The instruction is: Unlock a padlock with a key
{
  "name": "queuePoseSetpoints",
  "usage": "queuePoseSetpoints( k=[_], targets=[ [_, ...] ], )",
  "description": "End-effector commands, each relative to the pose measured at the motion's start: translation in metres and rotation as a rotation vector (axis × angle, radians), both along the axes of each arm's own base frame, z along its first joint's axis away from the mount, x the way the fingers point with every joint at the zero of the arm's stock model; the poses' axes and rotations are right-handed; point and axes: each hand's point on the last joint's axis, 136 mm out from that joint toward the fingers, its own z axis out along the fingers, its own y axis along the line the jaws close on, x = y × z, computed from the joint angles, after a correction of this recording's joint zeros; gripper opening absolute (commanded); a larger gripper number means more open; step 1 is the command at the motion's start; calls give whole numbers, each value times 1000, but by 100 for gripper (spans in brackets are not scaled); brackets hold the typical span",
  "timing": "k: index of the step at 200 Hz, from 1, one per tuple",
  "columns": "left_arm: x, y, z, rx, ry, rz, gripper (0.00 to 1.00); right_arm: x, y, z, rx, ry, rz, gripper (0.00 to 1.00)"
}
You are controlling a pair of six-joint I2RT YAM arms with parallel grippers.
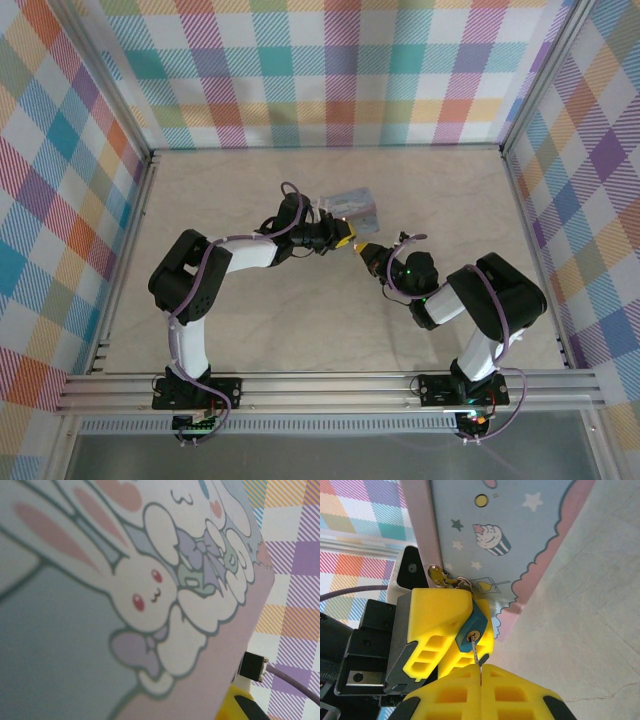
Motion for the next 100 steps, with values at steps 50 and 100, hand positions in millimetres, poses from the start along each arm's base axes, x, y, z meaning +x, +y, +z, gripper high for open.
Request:
queuePoseSetpoints(
  k=[50, 100],
  targets=[
    [-13, -6, 10, -54, 1, -65, 11, 14, 5, 22, 148, 32, 5, 0],
    [-14, -6, 10, -60, 0, -68, 11, 14, 1, 17, 168, 72, -21, 0]
  ],
)
